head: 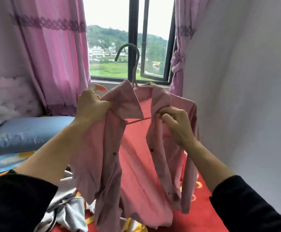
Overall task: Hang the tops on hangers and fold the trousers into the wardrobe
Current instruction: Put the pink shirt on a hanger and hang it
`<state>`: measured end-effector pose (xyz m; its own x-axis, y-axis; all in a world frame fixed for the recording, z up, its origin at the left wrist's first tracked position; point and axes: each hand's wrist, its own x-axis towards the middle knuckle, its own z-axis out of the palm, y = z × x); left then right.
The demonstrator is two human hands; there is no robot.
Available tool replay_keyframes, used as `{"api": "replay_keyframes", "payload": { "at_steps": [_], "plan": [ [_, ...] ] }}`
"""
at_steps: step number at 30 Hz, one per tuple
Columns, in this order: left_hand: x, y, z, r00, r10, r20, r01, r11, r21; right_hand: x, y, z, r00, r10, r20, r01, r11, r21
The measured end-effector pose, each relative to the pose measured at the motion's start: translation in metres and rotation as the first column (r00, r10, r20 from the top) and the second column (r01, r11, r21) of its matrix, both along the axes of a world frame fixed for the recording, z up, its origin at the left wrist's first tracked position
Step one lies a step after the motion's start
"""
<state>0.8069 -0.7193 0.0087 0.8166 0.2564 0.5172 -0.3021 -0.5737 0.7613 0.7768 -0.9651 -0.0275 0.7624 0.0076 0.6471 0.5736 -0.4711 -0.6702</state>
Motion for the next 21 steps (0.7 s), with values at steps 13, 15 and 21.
{"api": "replay_keyframes", "payload": {
  "at_steps": [13, 15, 21],
  "plan": [
    [-0.115, 0.078, 0.056, 0.983, 0.146, 0.109, -0.151, 0.988, 0.032, -0.015, 0.058, 0.069, 0.972, 0.026, 0.235, 0.045, 0.955, -0.293],
    [-0.133, 0.093, 0.059, 0.973, 0.205, 0.108, -0.209, 0.978, 0.024, -0.024, 0.085, 0.076, 0.971, 0.115, 0.209, -0.046, 0.949, -0.311],
    [-0.197, 0.167, 0.067, 0.96, 0.279, 0.027, -0.28, 0.955, 0.099, -0.042, 0.19, 0.089, 0.939, 0.257, 0.228, -0.19, 0.941, -0.279]
  ]
}}
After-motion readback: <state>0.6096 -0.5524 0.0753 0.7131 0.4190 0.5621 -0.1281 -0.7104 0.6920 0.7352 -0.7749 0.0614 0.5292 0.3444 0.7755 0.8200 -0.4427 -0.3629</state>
